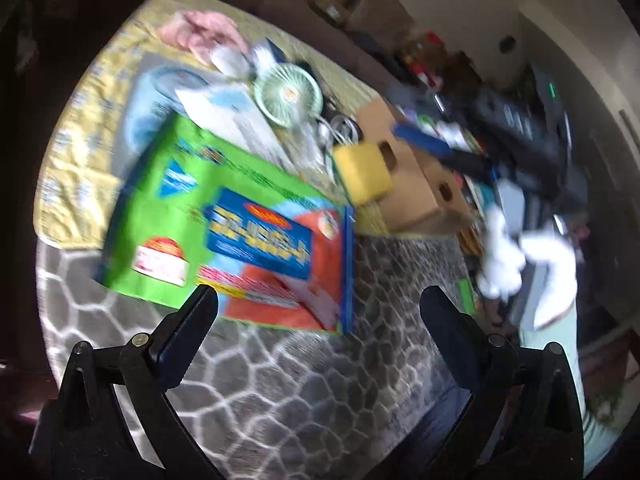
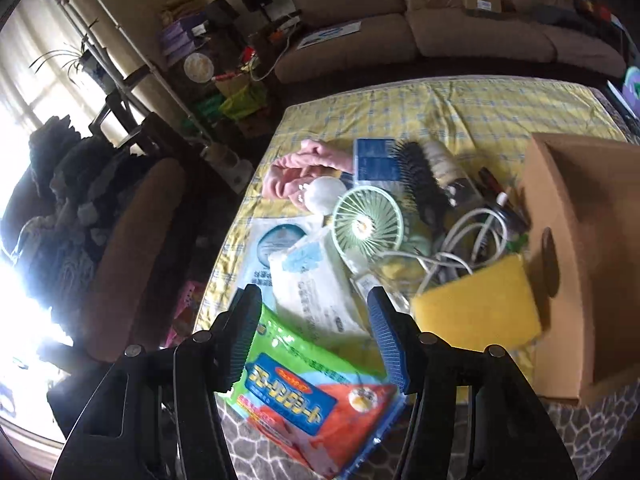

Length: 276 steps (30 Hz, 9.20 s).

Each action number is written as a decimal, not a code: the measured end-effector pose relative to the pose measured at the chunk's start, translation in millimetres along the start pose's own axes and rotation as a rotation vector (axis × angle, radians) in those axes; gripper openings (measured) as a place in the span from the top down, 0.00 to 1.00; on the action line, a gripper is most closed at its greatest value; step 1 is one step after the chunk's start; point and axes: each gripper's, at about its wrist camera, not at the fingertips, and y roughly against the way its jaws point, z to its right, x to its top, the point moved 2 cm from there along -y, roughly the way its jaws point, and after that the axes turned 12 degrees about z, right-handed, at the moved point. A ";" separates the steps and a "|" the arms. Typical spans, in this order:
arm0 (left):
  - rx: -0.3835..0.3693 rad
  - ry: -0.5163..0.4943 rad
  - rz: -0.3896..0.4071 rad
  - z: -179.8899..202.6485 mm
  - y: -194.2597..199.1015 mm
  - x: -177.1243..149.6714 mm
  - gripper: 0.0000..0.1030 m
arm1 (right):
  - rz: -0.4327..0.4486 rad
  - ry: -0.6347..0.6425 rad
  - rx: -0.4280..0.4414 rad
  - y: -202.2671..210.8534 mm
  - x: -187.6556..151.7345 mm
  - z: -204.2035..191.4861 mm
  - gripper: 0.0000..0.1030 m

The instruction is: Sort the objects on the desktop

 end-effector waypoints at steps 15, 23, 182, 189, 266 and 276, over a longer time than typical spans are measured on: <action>0.395 -0.183 -0.068 -36.6 -53.5 3.1 0.09 | -0.129 -0.293 0.053 -14.2 -123.2 56.3 0.41; 0.254 -0.228 -0.095 -12.2 -58.5 -11.7 0.16 | -0.144 -0.279 0.136 -27.8 -130.7 31.7 0.51; 0.202 0.238 0.054 -99.0 -27.9 63.7 0.25 | -0.159 0.370 -0.159 -153.6 -60.0 -50.9 0.20; 0.185 0.225 0.052 -91.5 -32.6 63.9 0.25 | -0.138 0.248 -0.068 -125.1 -57.2 -45.2 0.31; -0.024 0.465 0.003 -109.2 -57.9 51.0 0.30 | -0.234 -0.304 0.235 -125.2 -37.7 10.9 0.60; -0.014 0.445 -0.014 -106.3 -66.1 50.1 0.31 | -0.301 -0.345 0.359 -137.3 -53.8 -2.3 0.85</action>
